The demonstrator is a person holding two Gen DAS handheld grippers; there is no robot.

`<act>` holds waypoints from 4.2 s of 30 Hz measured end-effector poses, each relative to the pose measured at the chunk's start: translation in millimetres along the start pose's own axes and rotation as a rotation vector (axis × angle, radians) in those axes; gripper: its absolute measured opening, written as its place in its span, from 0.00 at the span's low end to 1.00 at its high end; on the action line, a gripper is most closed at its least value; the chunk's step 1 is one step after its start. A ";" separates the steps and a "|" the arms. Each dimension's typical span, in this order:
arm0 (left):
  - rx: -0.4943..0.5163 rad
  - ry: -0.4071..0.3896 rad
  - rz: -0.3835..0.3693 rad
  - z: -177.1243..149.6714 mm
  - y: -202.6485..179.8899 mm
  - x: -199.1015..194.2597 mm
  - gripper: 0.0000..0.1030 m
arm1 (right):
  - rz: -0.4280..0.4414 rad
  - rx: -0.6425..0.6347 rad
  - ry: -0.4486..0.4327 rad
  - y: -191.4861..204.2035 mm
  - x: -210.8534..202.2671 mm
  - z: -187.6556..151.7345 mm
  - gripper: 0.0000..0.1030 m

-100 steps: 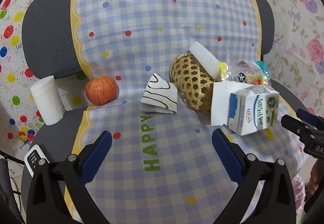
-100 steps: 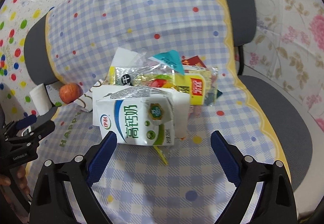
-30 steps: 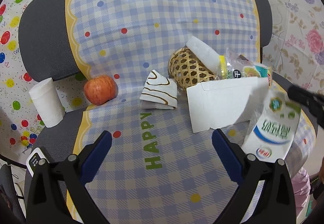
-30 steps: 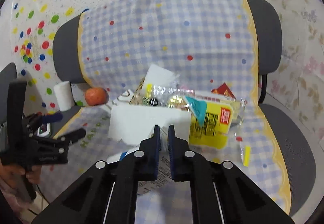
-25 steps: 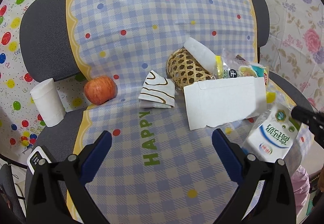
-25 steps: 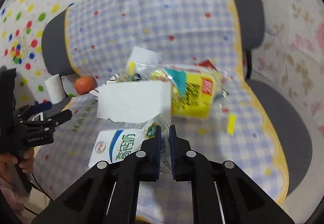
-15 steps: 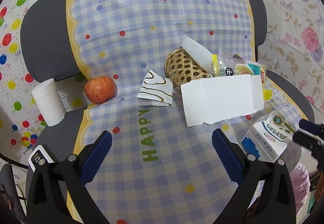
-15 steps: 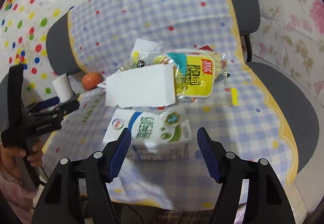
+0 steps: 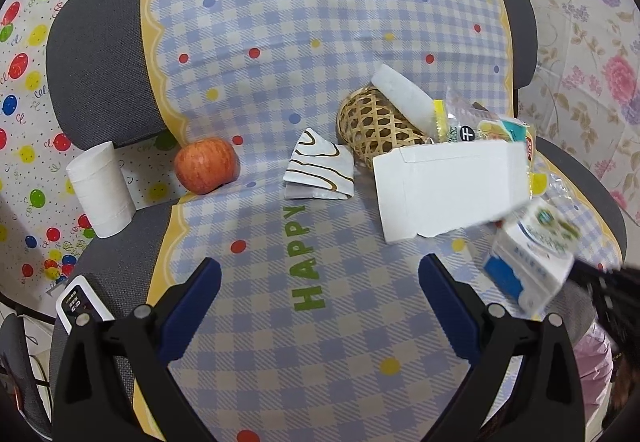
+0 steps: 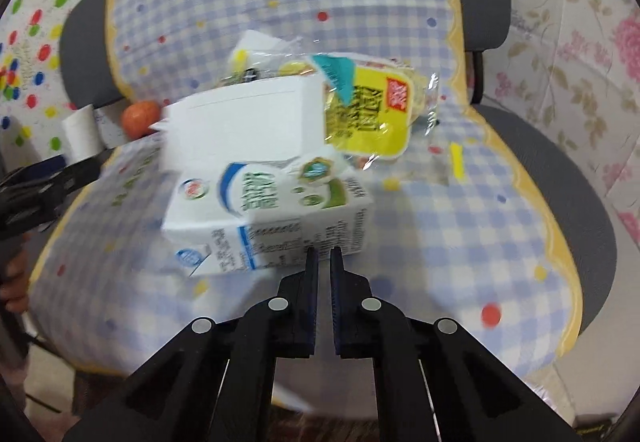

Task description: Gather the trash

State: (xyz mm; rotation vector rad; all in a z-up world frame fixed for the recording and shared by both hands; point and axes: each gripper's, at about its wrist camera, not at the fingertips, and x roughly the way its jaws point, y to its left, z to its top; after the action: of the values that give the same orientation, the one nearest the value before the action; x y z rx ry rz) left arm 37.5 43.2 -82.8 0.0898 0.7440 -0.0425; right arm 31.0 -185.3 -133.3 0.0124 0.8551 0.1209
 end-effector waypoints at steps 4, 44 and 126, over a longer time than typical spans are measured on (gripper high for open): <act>0.001 0.006 0.003 -1.2 3.3 2.3 0.93 | -0.043 0.027 0.006 -15.3 21.1 23.4 0.08; 0.062 0.049 -0.185 25.5 -25.6 65.6 0.84 | -0.122 0.162 -0.085 -23.1 -23.8 2.8 0.83; 0.431 -0.188 -0.810 -57.2 -223.4 -95.9 0.00 | -0.419 0.313 -0.198 -103.7 -196.1 -120.8 0.65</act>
State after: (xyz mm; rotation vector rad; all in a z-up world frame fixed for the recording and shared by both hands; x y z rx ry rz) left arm -87.3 -173.0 -74.5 0.1874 0.5332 -0.9726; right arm -176.9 -314.7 -71.3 0.1357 0.6563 -0.4020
